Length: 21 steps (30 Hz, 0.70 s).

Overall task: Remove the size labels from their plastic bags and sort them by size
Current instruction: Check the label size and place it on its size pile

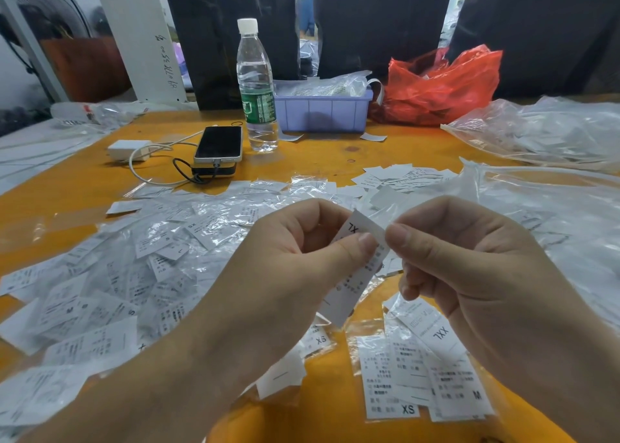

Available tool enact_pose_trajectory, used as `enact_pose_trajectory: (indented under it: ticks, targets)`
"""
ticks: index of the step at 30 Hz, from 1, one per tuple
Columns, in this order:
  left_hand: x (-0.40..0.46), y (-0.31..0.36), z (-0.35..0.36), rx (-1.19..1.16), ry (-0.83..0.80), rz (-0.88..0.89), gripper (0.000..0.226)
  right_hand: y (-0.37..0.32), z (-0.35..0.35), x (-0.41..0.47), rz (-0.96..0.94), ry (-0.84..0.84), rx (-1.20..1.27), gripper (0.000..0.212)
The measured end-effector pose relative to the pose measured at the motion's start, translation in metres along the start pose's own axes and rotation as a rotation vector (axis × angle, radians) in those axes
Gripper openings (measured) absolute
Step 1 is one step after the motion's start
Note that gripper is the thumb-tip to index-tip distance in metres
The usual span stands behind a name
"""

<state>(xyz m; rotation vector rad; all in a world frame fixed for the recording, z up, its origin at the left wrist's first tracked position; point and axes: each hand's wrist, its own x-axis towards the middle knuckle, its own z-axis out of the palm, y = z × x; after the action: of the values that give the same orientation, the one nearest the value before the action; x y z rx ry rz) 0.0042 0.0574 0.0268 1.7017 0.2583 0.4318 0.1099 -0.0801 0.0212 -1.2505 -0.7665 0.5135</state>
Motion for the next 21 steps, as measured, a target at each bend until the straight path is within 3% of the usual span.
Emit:
enact_pose_trajectory:
  ticks: [11,16,21]
  targets:
    - [-0.0009,0.0009,0.0084,-0.163,-0.041,-0.100,0.028,0.0024,-0.0003,-0.0020,-0.080,-0.025,-0.055,0.018]
    - [-0.0016,0.0028,0.0078,-0.203,-0.053,-0.131,0.026,0.0030,0.0027,-0.0033,-0.235,0.002,-0.171,0.004]
    - [-0.0017,0.0018,0.0056,-0.126,-0.011,-0.148,0.022,0.0050,-0.0005,-0.0023,-0.235,0.037,-0.225,0.005]
